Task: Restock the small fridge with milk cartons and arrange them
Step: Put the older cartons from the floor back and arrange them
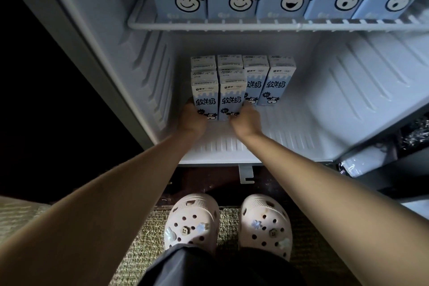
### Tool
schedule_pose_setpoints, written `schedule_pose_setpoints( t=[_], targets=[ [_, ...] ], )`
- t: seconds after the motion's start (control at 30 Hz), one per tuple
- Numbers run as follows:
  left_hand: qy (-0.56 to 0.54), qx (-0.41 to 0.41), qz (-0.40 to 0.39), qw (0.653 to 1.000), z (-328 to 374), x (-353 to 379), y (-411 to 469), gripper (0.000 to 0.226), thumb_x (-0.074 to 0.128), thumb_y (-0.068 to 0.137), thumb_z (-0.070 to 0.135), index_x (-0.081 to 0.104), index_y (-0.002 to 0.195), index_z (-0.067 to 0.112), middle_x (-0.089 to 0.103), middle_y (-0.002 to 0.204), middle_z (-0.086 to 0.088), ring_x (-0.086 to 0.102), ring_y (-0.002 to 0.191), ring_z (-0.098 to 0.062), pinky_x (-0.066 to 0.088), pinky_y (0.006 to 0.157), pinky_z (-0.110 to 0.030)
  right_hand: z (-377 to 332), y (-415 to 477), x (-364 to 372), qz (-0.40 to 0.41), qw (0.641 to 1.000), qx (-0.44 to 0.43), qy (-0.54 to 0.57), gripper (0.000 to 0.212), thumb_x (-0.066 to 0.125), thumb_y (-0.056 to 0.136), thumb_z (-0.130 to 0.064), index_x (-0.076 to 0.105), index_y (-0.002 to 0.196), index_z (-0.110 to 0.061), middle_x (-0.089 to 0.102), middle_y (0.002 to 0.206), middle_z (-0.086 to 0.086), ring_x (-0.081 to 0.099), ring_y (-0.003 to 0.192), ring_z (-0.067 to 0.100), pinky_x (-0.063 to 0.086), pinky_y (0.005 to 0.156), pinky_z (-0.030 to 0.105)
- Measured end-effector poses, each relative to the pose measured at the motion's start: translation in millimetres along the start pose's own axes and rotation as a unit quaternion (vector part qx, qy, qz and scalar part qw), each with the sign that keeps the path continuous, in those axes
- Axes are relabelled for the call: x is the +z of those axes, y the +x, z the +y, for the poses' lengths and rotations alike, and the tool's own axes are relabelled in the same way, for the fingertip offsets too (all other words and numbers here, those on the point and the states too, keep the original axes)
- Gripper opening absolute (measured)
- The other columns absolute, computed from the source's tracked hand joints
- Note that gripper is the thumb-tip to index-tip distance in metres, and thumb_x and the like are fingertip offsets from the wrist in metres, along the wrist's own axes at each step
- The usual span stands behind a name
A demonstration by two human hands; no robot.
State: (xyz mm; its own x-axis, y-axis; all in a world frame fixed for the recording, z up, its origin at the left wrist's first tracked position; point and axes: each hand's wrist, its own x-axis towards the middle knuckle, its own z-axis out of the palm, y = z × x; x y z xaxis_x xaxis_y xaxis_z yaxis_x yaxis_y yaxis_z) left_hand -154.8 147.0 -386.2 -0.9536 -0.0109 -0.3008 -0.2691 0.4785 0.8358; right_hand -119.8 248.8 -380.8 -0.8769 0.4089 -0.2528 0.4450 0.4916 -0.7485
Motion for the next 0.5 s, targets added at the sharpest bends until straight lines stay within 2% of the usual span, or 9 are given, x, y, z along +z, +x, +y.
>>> schedule_pose_setpoints(
  t=[0.07, 0.13, 0.17, 0.2, 0.27, 0.33, 0.4, 0.47, 0.5],
  targets=[
    [0.021, -0.017, -0.005, 1.0, 2.5, -6.6, -6.1, 0.041, 0.043, 0.087, -0.01, 0.052, 0.124, 0.006, 0.06, 0.122, -0.013, 0.055, 0.114, -0.028, 0.042, 0.082, -0.027, 0.3, -9.5, -6.7, -0.005, 1.0, 0.007, -0.018, 0.046, 0.042, 0.093, 0.004, 0.033, 0.138, 0.003, 0.052, 0.131, 0.022, 0.054, 0.117, 0.033, 0.043, 0.074, 0.027],
    [0.061, -0.029, 0.002, 0.998, 8.9, -14.9, -17.7, 0.037, 0.046, 0.088, -0.001, 0.05, 0.123, 0.006, 0.059, 0.117, -0.014, 0.056, 0.11, -0.03, 0.046, 0.083, -0.033, -1.2, -23.9, -16.6, -0.005, 0.999, 0.007, -0.038, 0.047, 0.038, 0.093, 0.006, 0.03, 0.139, 0.003, 0.049, 0.132, 0.023, 0.054, 0.115, 0.036, 0.047, 0.083, 0.034],
    [0.089, -0.028, 0.003, 0.996, 14.5, -19.4, -26.7, 0.035, 0.046, 0.089, 0.001, 0.049, 0.124, 0.004, 0.058, 0.114, -0.015, 0.056, 0.106, -0.03, 0.047, 0.084, -0.035, -2.6, -31.8, -22.2, -0.005, 0.999, 0.003, -0.043, 0.048, 0.038, 0.092, 0.006, 0.029, 0.14, 0.003, 0.049, 0.132, 0.024, 0.056, 0.11, 0.035, 0.048, 0.083, 0.035],
    [0.107, -0.022, -0.005, 0.994, 19.8, -23.0, -35.6, 0.035, 0.045, 0.09, 0.001, 0.048, 0.125, 0.002, 0.057, 0.112, -0.016, 0.055, 0.101, -0.029, 0.047, 0.078, -0.033, -4.9, -40.5, -27.9, -0.006, 0.999, -0.001, -0.045, 0.05, 0.038, 0.092, 0.005, 0.027, 0.141, 0.002, 0.05, 0.131, 0.023, 0.058, 0.101, 0.032, 0.048, 0.077, 0.034],
    [0.098, -0.017, -0.023, 0.995, 32.9, -29.9, -55.4, 0.035, 0.043, 0.09, -0.002, 0.048, 0.125, 0.0, 0.057, 0.111, -0.015, 0.055, 0.092, -0.024, 0.045, 0.063, -0.022, -10.5, -59.3, -41.3, -0.003, 0.999, -0.013, -0.05, 0.052, 0.039, 0.092, 0.005, 0.027, 0.143, 0.0, 0.054, 0.124, 0.021, 0.052, 0.085, 0.022, 0.043, 0.06, 0.023],
    [0.078, -0.016, -0.016, 0.997, 49.7, -38.3, -77.8, 0.036, 0.044, 0.089, -0.002, 0.049, 0.125, 0.001, 0.06, 0.118, -0.016, 0.06, 0.1, -0.027, 0.045, 0.067, -0.022, -17.7, -81.1, -59.3, 0.008, 0.998, -0.028, -0.06, 0.046, 0.038, 0.091, 0.005, 0.036, 0.137, 0.0, 0.056, 0.105, 0.016, 0.049, 0.081, 0.021, 0.032, 0.047, 0.018],
    [0.068, -0.007, -0.006, 0.998, 69.4, -50.0, -103.4, 0.036, 0.043, 0.088, -0.002, 0.051, 0.122, 0.0, 0.06, 0.117, -0.014, 0.06, 0.105, -0.029, 0.046, 0.074, -0.026, -27.2, -106.1, -80.5, 0.024, 0.997, -0.038, -0.063, 0.037, 0.038, 0.09, 0.005, 0.047, 0.126, 0.001, 0.058, 0.107, 0.016, 0.052, 0.086, 0.025, 0.035, 0.053, 0.021],
    [0.065, 0.013, -0.008, 0.998, 91.6, -60.9, -133.7, 0.025, 0.041, 0.088, -0.002, 0.058, 0.106, 0.004, 0.058, 0.103, -0.011, 0.058, 0.093, -0.026, 0.047, 0.076, -0.028, -35.9, -133.2, -103.1, 0.044, 0.996, -0.045, -0.062, 0.035, 0.038, 0.09, 0.003, 0.052, 0.122, -0.001, 0.059, 0.118, 0.017, 0.054, 0.096, 0.028, 0.035, 0.065, 0.02],
    [0.067, 0.026, -0.007, 0.997, 104.2, -66.2, -151.5, 0.021, 0.04, 0.088, 0.0, 0.059, 0.093, 0.008, 0.056, 0.098, -0.011, 0.055, 0.087, -0.024, 0.046, 0.073, -0.028, -39.9, -147.4, -115.1, 0.055, 0.995, -0.049, -0.066, 0.034, 0.039, 0.091, 0.001, 0.054, 0.121, -0.003, 0.06, 0.119, 0.016, 0.055, 0.1, 0.028, 0.033, 0.065, 0.018]
  ],
)
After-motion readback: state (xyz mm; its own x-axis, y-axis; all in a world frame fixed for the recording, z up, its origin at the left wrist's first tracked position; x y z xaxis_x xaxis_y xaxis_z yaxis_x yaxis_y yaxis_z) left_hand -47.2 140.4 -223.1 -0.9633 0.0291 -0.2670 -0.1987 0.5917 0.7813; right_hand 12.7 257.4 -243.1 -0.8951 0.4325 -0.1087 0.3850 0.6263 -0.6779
